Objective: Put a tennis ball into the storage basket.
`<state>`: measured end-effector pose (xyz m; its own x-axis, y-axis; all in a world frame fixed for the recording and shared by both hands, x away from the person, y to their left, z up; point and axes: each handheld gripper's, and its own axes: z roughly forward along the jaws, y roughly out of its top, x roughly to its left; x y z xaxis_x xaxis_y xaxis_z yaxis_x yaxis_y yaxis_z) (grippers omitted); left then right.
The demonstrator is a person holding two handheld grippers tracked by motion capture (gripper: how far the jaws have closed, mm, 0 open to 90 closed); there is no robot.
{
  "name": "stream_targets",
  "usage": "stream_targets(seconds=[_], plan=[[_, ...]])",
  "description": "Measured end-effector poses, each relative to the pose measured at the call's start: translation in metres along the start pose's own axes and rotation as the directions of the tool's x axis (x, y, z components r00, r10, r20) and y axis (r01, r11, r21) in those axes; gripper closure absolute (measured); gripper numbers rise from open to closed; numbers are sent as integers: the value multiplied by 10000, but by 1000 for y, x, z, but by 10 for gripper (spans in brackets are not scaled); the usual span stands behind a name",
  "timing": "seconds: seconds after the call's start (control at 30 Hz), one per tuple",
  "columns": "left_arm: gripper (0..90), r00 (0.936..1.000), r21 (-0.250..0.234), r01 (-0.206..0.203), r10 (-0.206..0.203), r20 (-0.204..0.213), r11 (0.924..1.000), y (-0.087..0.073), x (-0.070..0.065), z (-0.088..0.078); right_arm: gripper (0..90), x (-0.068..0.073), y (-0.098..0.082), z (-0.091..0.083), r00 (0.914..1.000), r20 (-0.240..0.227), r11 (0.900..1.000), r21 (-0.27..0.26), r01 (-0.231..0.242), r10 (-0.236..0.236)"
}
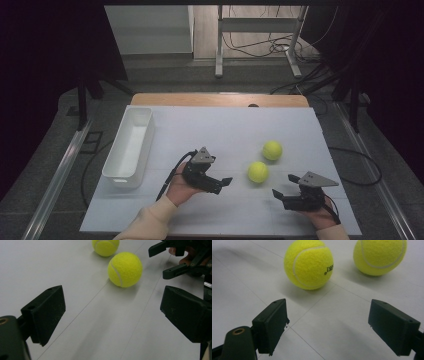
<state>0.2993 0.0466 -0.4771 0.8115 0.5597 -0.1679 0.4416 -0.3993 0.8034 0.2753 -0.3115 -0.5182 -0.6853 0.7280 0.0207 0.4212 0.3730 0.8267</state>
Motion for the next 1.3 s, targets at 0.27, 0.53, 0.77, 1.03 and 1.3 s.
stream_targets(seconds=[0.27,0.53,0.77,1.03,1.3], plan=[[67,9999,62,-33,32,140,10000,4,-2,7,164,0,0,0,10000,6,10000,16,-12,12],[67,9997,106,-94,91,222,9999,8,-3,14,163,0,0,0,10000,-2,10000,27,-3,3],[67,9994,218,-150,143,321,9996,11,-5,21,164,0,0,0,10000,16,10000,44,16,-16],[67,9992,245,-181,172,358,9995,17,-4,26,164,0,0,-2,10000,9,10000,-70,4,-4],[67,9988,450,-208,188,447,9988,21,-4,40,164,0,0,-2,10000,6,10000,-88,-11,11]])
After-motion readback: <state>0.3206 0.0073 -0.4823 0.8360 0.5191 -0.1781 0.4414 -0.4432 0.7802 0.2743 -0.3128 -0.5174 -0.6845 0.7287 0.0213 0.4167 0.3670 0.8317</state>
